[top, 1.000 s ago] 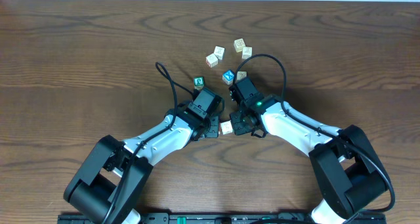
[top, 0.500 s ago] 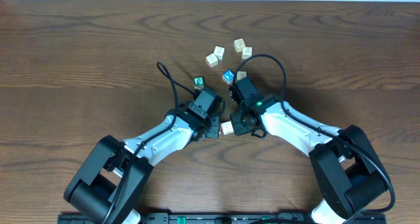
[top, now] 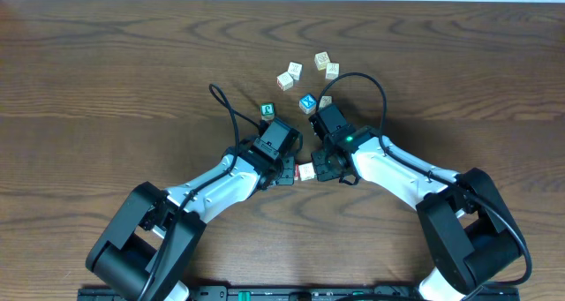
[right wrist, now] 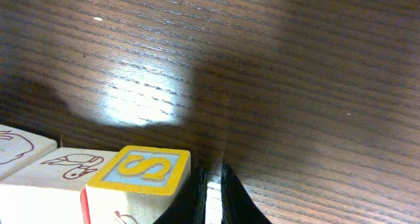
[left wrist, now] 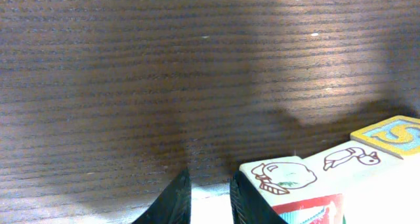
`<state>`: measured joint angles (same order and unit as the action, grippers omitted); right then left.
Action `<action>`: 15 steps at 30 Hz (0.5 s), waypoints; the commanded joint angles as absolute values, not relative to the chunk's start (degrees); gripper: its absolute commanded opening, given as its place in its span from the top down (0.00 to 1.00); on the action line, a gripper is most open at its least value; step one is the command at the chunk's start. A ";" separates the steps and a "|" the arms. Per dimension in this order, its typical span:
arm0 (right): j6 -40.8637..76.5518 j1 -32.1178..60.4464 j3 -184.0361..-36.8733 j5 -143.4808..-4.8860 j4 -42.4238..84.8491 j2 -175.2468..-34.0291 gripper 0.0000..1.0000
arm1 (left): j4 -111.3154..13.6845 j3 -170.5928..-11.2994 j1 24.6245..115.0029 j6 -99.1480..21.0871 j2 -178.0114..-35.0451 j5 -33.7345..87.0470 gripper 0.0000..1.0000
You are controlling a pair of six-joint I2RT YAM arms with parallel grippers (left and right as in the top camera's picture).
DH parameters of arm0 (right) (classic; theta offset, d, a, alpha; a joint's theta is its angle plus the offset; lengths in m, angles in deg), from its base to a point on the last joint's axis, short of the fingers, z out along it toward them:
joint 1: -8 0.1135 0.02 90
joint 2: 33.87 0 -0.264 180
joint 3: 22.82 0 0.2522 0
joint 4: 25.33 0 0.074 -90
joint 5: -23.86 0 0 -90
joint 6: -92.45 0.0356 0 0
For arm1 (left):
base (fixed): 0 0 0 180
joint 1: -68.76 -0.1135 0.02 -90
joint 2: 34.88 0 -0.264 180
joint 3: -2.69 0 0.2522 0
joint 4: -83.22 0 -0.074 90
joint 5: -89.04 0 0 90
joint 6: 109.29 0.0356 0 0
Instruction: Lift 3 blocks
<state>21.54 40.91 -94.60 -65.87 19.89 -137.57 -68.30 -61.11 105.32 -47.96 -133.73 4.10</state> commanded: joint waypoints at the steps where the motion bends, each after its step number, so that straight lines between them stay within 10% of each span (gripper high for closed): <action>1: 22.11 42.90 -95.56 -73.89 18.54 -138.77 0.91 | -70.71 -61.96 107.68 -48.07 -133.36 9.78 0.77; 15: 24.07 42.79 -95.56 -69.25 17.62 -138.77 0.84 | -70.92 -61.96 107.57 -48.07 -133.36 9.45 0.76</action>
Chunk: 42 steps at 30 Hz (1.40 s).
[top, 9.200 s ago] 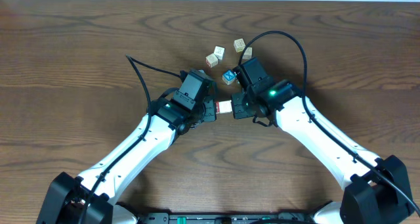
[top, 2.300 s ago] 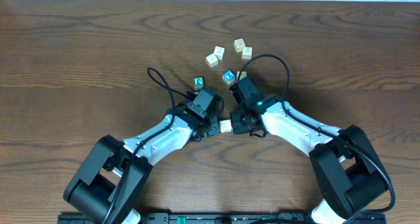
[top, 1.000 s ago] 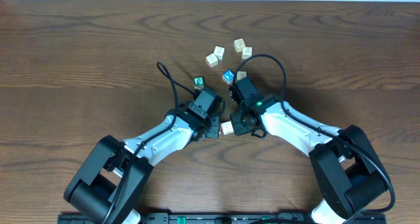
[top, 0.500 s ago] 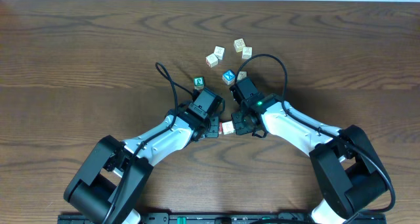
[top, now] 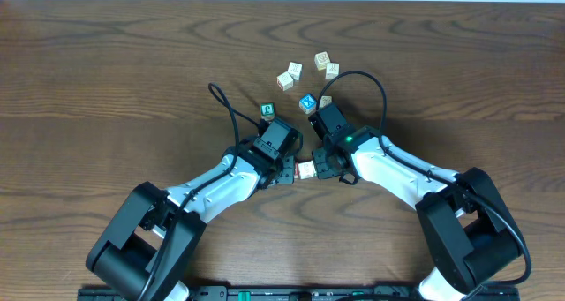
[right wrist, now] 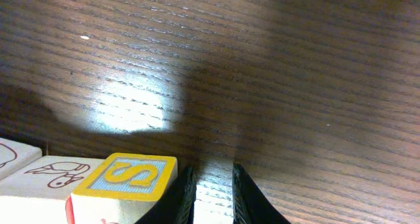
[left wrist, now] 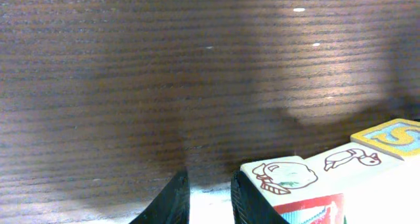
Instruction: Lift 3 blocks
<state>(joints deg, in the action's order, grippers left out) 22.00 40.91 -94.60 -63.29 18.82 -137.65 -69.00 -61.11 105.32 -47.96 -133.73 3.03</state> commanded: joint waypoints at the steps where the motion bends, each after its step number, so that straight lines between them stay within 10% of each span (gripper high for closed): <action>1: 24.79 42.79 -95.56 -68.42 17.90 -138.77 0.84 | -70.92 -61.96 107.57 -48.09 -133.36 9.45 0.76; 42: 27.46 36.62 -97.55 -65.69 25.99 -136.14 0.88 | -70.68 -61.96 107.57 -48.07 -133.36 9.43 0.75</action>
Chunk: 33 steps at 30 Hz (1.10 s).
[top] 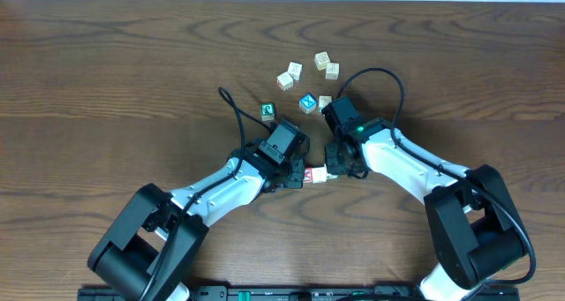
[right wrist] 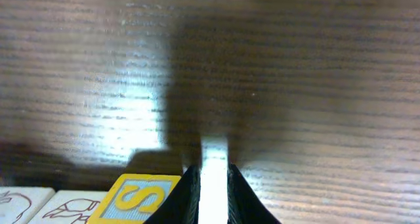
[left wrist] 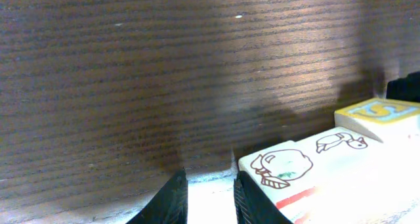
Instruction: Lift 3 blocks
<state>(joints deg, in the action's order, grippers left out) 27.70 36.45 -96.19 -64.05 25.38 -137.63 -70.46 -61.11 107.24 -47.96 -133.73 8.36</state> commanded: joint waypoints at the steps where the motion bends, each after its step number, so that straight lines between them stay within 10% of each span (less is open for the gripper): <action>1: 27.46 36.86 -97.53 -65.78 26.36 -136.14 0.88 | -70.68 -61.96 107.57 -48.07 -133.36 9.37 0.75; 33: 26.87 32.34 -98.38 -56.73 24.72 -136.12 0.78 | -67.10 -61.96 98.02 -47.35 -132.22 5.78 0.74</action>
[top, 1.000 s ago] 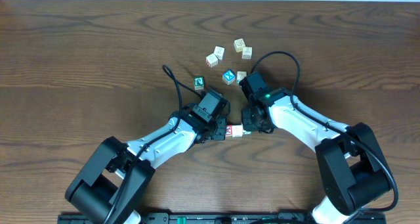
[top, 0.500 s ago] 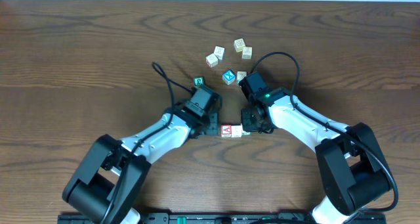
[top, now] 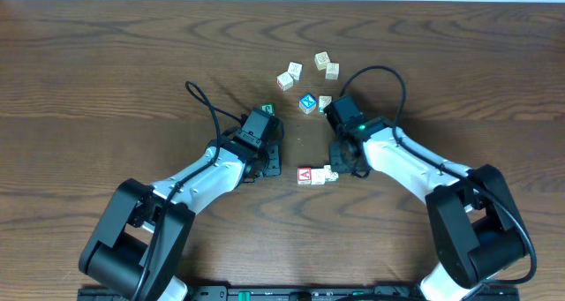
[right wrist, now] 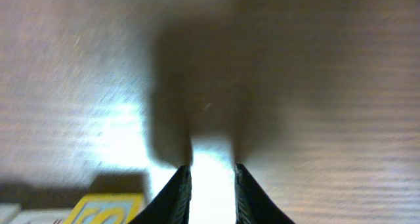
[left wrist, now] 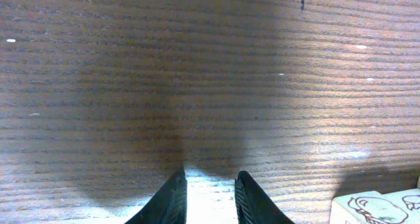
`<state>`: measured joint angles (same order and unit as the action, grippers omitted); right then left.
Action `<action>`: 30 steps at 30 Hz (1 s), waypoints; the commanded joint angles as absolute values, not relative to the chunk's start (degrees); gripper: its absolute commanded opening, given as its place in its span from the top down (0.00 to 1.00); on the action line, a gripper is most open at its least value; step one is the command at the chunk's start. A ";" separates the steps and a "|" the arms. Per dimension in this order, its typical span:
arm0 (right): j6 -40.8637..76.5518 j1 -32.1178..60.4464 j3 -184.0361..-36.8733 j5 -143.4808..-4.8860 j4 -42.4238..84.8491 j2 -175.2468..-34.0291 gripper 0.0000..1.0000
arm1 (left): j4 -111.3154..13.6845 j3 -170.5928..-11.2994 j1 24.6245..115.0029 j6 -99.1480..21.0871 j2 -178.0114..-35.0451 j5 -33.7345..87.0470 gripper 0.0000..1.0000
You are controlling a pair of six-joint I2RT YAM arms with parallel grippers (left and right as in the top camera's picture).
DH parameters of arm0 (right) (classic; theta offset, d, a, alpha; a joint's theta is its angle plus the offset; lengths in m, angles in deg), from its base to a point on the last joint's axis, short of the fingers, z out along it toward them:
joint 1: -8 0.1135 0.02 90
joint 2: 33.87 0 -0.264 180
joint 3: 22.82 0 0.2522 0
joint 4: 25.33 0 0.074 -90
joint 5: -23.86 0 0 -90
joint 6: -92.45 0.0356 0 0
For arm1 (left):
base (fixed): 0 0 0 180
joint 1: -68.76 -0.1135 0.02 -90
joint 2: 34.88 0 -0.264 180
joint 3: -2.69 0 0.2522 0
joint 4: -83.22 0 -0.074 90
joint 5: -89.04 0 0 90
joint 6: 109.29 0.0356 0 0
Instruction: Lift 3 blocks
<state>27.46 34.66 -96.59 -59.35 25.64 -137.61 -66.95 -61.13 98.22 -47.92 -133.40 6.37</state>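
Three wooden blocks lie in a short row (top: 318, 175) on the table: a red-lettered one at the left end, a cream one in the middle and a third at the right. My left gripper (top: 274, 164) stands apart to the row's left, shut and empty (left wrist: 210, 199); only the corner of a cream picture block (left wrist: 377, 209) shows at the lower right of its wrist view. My right gripper (top: 341, 165) is at the row's right end, shut and empty (right wrist: 209, 194), with the yellow-and-blue S block (right wrist: 108, 209) just to its left. The right wrist view is blurred.
A green block (top: 267, 110) lies by the left wrist. A blue block (top: 307, 102) and several cream blocks (top: 295, 70) are scattered behind the grippers. Black cables loop off both wrists. The brown wooden table (top: 106, 71) stretches to both sides.
My left gripper has drawn back up and to the left, away from the row's left end. The three blocks stay in a row on the table. The right gripper remains at their right end.
At the first two moments both shut grippers pressed the row of three blocks from opposite ends. Then the pressed row and both grippers stood a little further right. Now the left gripper is apart and the row lies on the table beside the right gripper.
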 commanded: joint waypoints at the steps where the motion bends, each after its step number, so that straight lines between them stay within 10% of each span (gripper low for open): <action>1: 26.11 31.64 -98.82 -56.75 23.93 -136.12 0.77 | -67.45 -61.99 98.02 -46.69 -132.16 5.56 0.74; 5: 19.44 28.67 -102.07 -56.71 18.12 -136.12 0.70 | -67.89 -63.25 96.84 -44.00 -129.93 0.38 0.74; 18: 7.00 23.99 -105.35 -48.08 -12.15 -136.14 0.02 | -64.93 -66.05 85.61 -34.08 -99.59 -0.86 0.66; 30: 7.07 22.68 -105.26 -45.43 -16.24 -136.14 0.01 | -58.03 -66.05 82.92 -33.86 -75.46 -4.91 0.47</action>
